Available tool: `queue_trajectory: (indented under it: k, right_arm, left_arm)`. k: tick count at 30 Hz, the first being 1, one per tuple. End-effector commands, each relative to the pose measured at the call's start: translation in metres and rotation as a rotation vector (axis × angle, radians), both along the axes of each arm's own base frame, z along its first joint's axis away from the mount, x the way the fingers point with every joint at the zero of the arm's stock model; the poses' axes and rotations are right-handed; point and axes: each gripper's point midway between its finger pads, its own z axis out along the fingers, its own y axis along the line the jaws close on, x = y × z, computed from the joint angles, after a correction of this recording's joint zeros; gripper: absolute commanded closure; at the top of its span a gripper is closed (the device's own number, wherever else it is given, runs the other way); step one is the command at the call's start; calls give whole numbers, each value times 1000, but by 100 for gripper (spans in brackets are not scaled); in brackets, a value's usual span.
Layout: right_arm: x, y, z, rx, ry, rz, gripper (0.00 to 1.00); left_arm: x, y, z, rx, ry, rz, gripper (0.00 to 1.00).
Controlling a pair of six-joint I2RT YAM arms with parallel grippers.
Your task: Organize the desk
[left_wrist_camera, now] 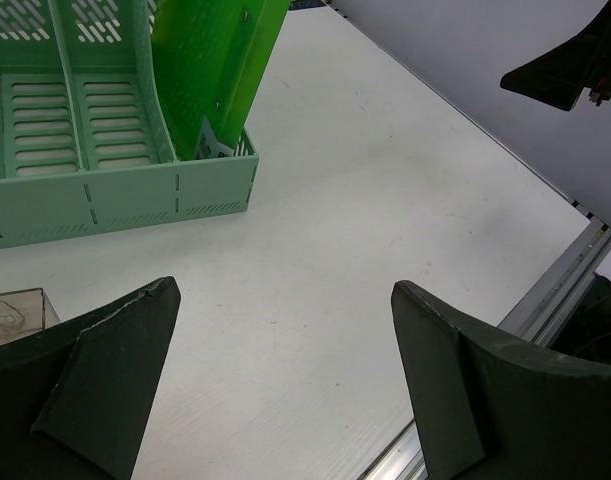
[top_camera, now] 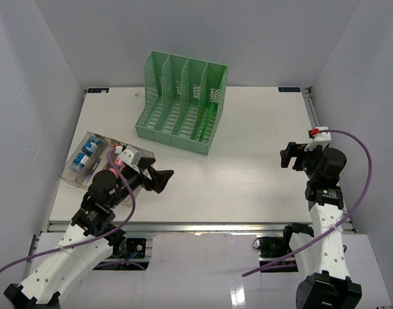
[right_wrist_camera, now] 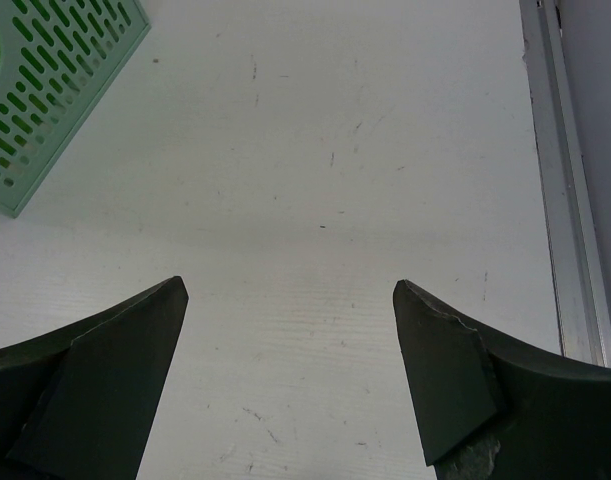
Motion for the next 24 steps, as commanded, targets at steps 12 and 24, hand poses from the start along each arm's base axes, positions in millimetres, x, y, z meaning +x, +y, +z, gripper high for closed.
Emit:
queue_trajectory:
  k: [12,24]
  right_arm:
    - [3,2,12,-6,-51,22,10]
    - [3,6,11,-10,-55,48,10]
  left_arm:
    - [-3,3,17,-27,-40,7,2]
    - [-4,5,18,-33,-49,10,2]
